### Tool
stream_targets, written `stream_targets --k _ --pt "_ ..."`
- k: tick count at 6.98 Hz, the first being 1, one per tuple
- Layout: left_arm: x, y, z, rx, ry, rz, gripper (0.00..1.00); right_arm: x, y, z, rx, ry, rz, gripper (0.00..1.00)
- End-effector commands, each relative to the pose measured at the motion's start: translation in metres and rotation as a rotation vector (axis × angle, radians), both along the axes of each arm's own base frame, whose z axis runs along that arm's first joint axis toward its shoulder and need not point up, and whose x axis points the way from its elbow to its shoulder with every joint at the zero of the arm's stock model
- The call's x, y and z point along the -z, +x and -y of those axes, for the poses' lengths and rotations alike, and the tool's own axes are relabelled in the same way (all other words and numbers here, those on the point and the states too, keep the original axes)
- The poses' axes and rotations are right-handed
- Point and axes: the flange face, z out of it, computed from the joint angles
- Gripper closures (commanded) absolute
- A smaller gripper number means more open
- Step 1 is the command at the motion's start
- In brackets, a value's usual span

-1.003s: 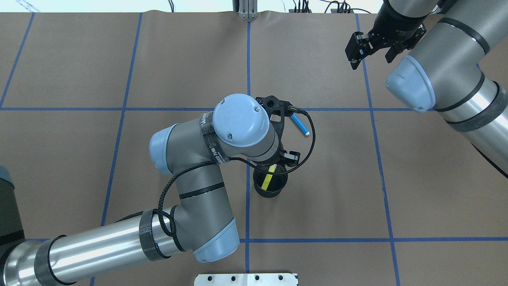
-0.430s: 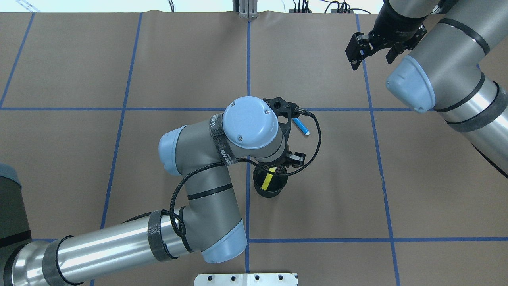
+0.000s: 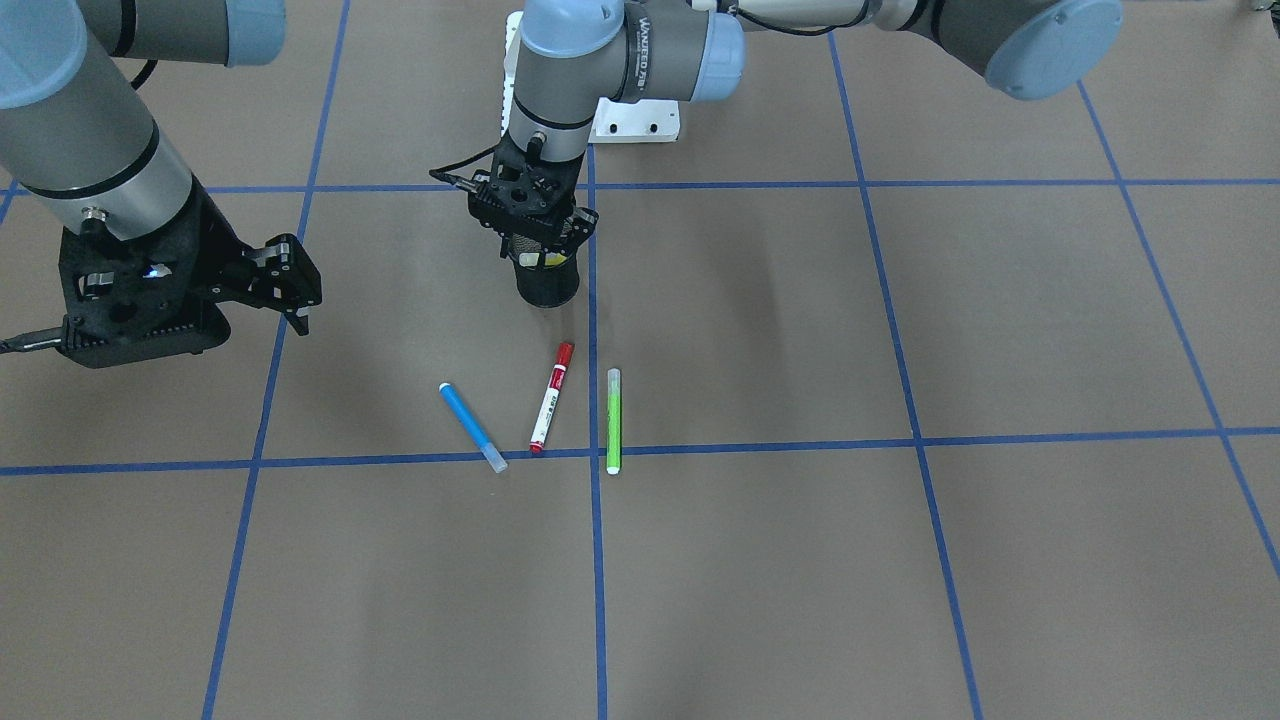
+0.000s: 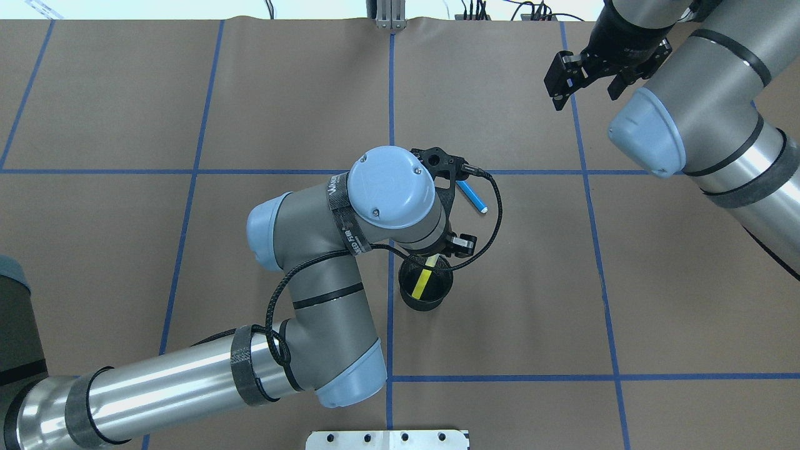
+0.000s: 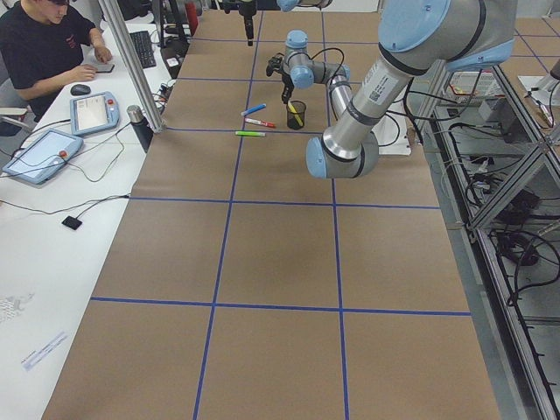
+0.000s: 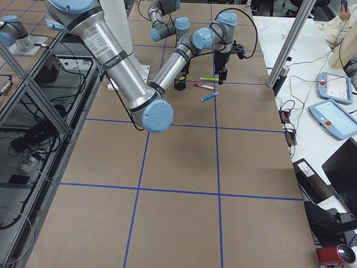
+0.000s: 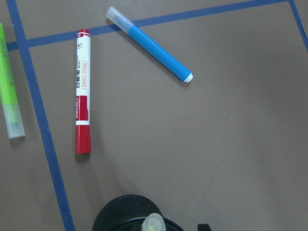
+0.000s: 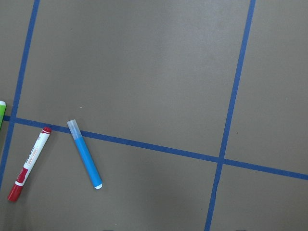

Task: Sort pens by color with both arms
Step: 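Lower the left gripper into the cup and grasp the yellow highlighter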

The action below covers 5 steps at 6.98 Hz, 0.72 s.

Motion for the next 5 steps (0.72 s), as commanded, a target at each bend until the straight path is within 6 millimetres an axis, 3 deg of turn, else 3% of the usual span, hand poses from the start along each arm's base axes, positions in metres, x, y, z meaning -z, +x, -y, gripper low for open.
stream_targets --k 1,5 --pt "-0.0047 -0.0001 0.0024 -0.002 0.003 0.010 0.53 -0.0001 0.0000 0.0000 0.000 -0.001 0.000 0.12" --pt "-0.0060 0.0007 0.0015 -0.004 0.002 0.013 0.61 -0.0001 0.0000 0.0000 0.000 -0.001 0.000 0.11"
